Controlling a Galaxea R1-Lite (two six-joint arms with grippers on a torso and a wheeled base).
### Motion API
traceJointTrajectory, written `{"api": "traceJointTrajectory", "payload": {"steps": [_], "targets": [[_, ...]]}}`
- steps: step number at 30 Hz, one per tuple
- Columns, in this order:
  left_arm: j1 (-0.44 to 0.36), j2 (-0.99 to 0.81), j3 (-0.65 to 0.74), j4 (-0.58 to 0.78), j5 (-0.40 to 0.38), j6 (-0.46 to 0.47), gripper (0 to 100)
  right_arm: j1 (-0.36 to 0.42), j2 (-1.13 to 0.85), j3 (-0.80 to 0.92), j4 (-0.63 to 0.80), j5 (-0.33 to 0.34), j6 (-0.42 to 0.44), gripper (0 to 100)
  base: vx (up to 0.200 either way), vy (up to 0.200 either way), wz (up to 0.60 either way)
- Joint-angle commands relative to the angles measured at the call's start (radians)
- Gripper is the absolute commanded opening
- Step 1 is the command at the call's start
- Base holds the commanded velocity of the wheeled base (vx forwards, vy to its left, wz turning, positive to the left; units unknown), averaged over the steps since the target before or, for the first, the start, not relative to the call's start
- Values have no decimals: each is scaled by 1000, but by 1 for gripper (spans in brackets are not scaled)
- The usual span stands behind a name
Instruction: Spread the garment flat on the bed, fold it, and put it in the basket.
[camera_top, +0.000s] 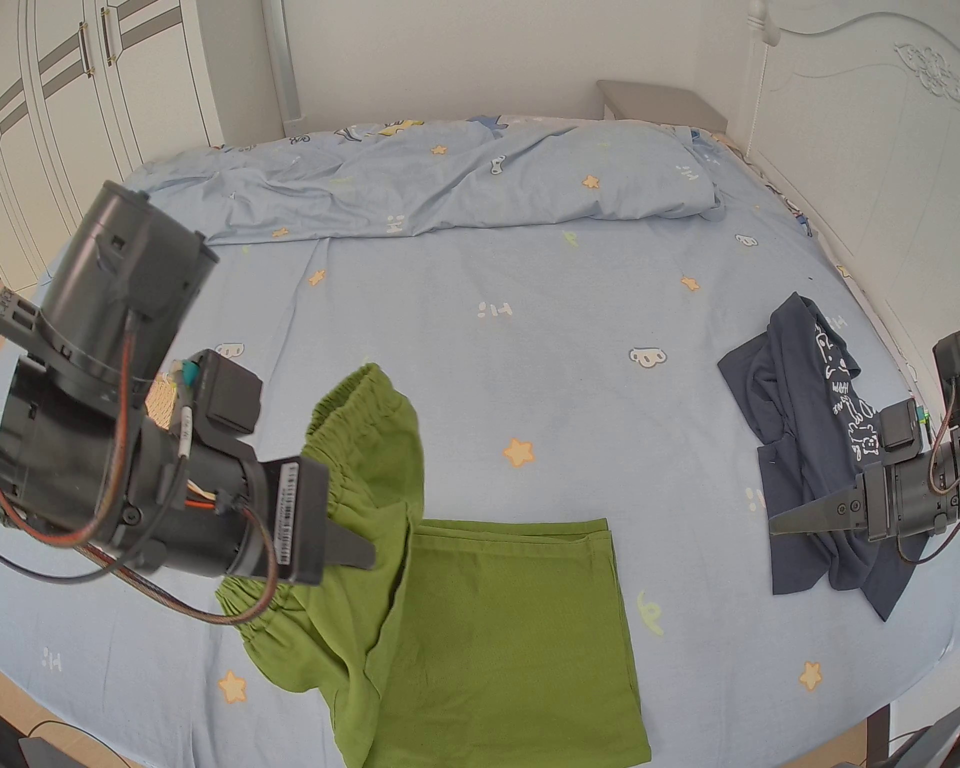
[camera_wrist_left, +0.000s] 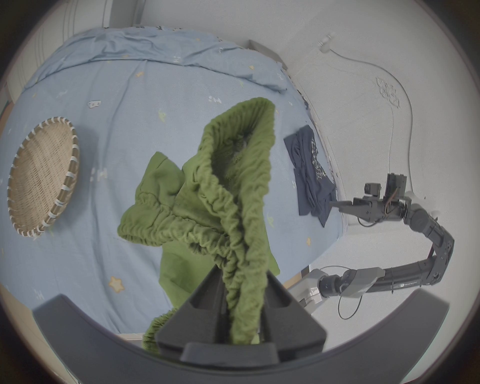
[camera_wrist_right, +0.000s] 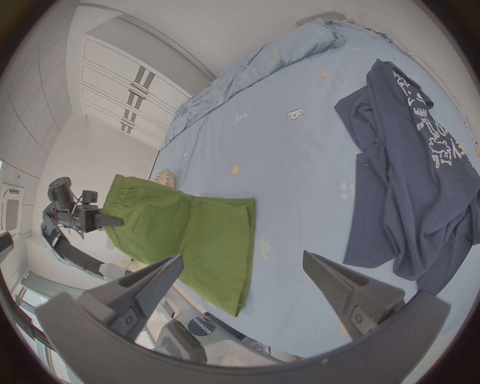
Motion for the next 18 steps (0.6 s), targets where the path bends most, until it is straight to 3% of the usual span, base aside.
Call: {"api": "traceJointTrajectory", "payload": {"steps": [1,7,18], "targets": [[-68,57,12,-11,-1,-7,0,9,25,8,-8,-48,-2,100,0,0,0],[-100,119,10,-18,2,-14,0,21,36,11,-9,-51,-2,100,0,0,0],[-133,143,7,-121,2,-148,0,26,37,14,-9,-51,1,100,0,0,0]]}}
